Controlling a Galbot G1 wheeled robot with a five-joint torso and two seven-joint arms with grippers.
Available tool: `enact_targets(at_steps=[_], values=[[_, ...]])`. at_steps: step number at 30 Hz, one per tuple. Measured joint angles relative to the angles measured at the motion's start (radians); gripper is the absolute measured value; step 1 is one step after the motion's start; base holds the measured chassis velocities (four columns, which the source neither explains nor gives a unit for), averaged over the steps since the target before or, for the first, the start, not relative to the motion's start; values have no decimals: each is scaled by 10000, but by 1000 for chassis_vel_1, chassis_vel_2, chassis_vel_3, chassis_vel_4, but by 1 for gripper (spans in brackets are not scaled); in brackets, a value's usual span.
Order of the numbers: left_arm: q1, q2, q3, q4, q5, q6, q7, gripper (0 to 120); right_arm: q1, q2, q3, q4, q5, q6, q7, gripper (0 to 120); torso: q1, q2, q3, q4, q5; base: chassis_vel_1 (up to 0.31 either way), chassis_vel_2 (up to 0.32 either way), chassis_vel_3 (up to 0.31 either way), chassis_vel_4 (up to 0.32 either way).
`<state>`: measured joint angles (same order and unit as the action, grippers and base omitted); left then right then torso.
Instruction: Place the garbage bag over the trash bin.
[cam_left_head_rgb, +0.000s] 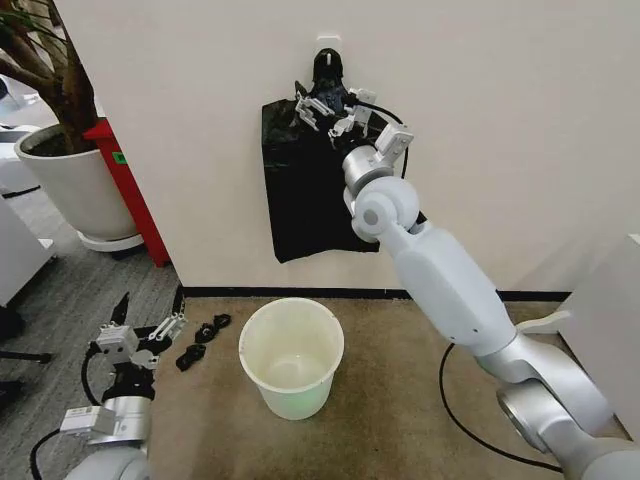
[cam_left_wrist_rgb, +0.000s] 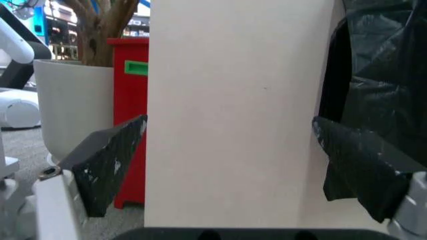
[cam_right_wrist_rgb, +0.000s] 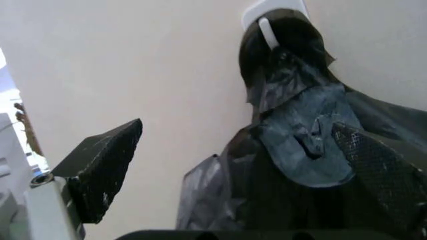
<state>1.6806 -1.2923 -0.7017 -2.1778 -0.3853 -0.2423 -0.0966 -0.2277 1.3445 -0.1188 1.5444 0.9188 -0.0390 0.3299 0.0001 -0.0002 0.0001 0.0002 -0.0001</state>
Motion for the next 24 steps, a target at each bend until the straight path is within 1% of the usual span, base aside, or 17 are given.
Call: enact_targets(at_steps=[7,13,22,24], values=[[39,5,-62,23,5,-120,-17,97,197,-42,24,-594,-167,105,-238,100,0,0,0,-2,0,0,0,0,0],[34,-22,-42,30,49,-124,-31,97,192,-137,55,-765,-249,163,-419,100,-1,1,-1,-4,1,0,0,0,0],[58,-75,-42,37,113,-140,-80,97,235,-32,46,-1143,-407,296,-686,99,-1,1,-1,-3,1,0,0,0,0],[66,-91,-40,37,139,-152,-103,97,252,14,44,-1203,-467,357,-699,90,-1,2,-1,-1,0,0,0,0,0]])
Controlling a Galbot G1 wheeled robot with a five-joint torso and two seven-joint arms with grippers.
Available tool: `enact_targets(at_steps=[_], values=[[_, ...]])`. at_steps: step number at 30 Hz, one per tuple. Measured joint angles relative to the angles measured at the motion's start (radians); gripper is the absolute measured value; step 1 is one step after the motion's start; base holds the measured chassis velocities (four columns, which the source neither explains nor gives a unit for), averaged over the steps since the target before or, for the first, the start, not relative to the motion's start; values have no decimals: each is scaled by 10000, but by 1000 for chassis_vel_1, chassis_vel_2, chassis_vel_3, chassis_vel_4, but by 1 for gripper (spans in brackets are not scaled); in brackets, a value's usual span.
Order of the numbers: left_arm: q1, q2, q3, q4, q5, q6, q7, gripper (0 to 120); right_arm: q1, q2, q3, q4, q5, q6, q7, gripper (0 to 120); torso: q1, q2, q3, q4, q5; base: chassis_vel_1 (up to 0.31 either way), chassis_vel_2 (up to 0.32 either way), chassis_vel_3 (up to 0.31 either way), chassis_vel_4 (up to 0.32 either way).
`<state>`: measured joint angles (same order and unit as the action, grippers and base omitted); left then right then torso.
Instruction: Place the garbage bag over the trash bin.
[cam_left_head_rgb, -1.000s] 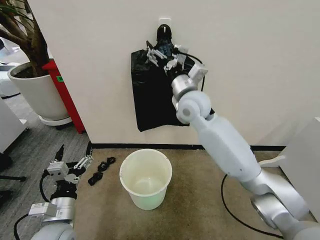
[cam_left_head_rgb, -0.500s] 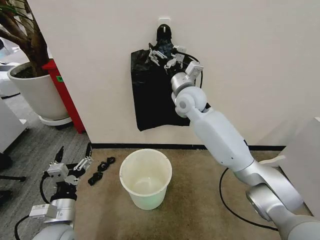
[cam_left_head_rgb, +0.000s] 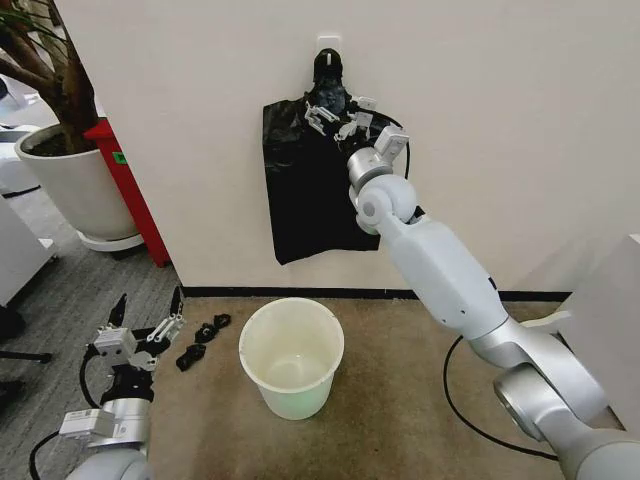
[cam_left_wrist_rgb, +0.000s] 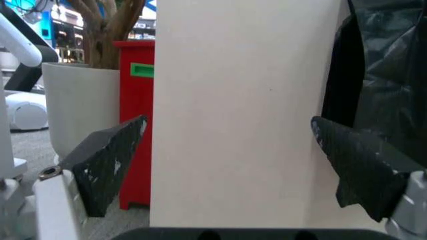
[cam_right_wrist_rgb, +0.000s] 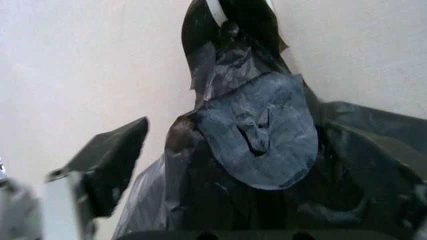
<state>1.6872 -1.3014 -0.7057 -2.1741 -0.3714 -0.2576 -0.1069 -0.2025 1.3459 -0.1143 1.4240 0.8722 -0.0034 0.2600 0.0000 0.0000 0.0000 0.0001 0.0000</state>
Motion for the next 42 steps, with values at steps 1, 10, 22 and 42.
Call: enact_targets(at_steps=[1,10,22,42], values=[[0,0,0,0,0,0,0,97,0,0,0,0,0,0,0,90,0,0,0,0,0,0,0,0,0],[25,-64,52,31,105,-46,-46,97,9,-38,-35,-14,-88,76,-51,59,0,0,0,0,0,0,0,0,0],[6,-39,59,53,115,-47,-112,96,-157,-94,16,144,-98,109,29,15,0,0,0,-1,0,0,0,0,0],[-20,-95,91,124,185,-44,-130,96,-630,-345,-88,1758,-825,59,494,0,0,1,-1,-1,0,0,0,0,0]])
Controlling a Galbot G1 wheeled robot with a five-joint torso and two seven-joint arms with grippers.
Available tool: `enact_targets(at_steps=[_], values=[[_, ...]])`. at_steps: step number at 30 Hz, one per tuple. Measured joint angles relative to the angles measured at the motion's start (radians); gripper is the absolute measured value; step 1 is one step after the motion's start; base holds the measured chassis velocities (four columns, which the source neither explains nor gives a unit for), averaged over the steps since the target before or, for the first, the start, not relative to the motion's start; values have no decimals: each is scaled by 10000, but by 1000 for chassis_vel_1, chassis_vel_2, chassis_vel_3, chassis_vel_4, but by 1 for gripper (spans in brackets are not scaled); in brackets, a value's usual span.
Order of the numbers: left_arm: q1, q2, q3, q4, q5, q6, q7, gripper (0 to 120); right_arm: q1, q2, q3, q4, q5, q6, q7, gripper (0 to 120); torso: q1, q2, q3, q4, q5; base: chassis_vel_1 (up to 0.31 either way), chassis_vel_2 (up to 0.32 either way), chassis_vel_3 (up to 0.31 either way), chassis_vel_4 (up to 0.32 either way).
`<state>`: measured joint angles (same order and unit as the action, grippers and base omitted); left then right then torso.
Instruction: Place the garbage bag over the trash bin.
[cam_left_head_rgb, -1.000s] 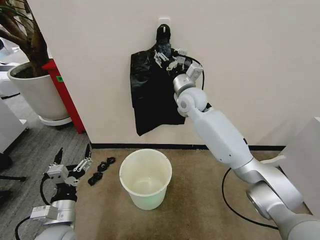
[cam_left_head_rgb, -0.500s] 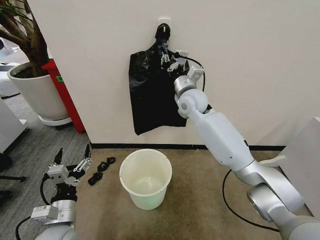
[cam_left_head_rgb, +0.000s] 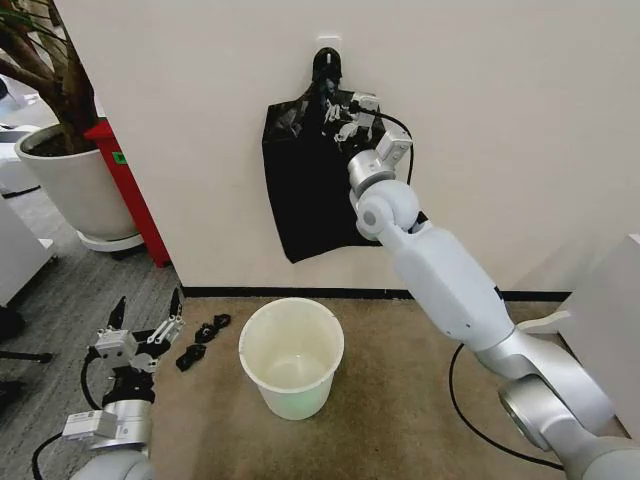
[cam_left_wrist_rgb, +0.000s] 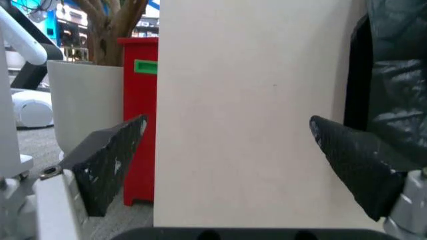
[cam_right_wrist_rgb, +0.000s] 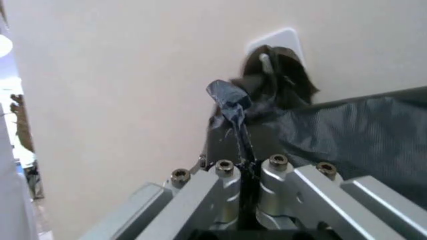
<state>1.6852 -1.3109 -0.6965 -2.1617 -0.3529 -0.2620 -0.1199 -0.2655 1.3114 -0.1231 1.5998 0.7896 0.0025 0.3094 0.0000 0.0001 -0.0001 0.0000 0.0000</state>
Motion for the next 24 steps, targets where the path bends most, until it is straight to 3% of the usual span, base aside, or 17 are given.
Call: enact_targets(at_steps=[24], values=[[-54,-49,24,208,132,0,-1,96,-1915,59,93,836,-499,1,-41,0,0,0,0,0,1,0,0,0,0]])
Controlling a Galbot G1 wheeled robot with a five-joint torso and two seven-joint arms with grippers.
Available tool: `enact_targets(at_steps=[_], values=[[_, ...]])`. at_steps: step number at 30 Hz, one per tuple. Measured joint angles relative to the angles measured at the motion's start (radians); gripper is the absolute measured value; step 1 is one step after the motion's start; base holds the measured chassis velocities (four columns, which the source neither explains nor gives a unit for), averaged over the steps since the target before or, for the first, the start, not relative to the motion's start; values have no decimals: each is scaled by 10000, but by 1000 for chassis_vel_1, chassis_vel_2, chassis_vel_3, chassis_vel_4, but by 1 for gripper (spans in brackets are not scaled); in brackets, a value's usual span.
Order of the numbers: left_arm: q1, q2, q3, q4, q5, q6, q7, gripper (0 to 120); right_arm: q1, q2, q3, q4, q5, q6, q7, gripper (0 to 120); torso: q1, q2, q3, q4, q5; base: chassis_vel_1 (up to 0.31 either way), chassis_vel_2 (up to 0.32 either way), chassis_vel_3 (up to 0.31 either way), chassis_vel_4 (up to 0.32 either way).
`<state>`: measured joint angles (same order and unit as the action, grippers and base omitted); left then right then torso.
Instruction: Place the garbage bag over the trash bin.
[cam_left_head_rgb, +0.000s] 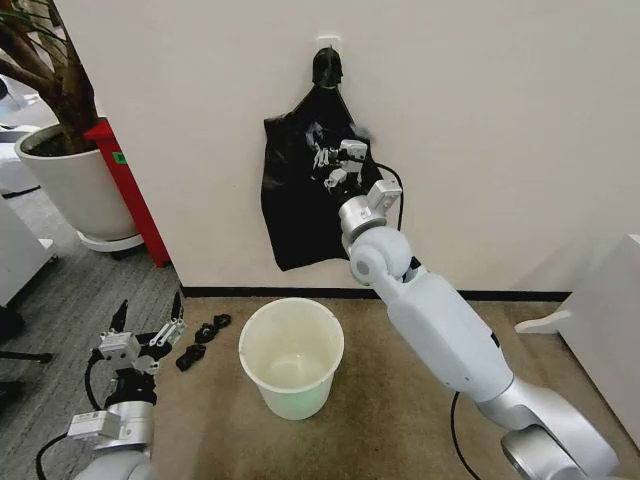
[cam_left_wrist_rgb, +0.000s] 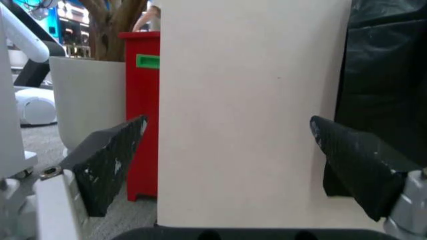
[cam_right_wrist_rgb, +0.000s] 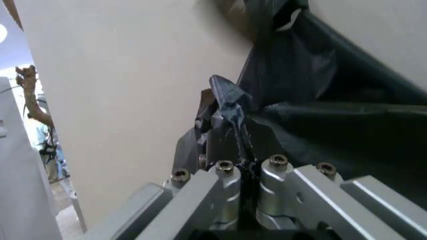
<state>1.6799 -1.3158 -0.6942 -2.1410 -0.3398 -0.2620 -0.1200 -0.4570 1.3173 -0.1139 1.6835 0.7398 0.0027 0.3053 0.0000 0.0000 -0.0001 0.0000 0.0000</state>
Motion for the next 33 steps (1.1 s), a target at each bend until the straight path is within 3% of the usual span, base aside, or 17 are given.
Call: enact_targets(at_steps=[33], values=[[-46,-16,7,130,87,-33,-8,96,119,-71,96,261,-19,-21,1,0,0,0,1,0,0,0,0,0,0]])
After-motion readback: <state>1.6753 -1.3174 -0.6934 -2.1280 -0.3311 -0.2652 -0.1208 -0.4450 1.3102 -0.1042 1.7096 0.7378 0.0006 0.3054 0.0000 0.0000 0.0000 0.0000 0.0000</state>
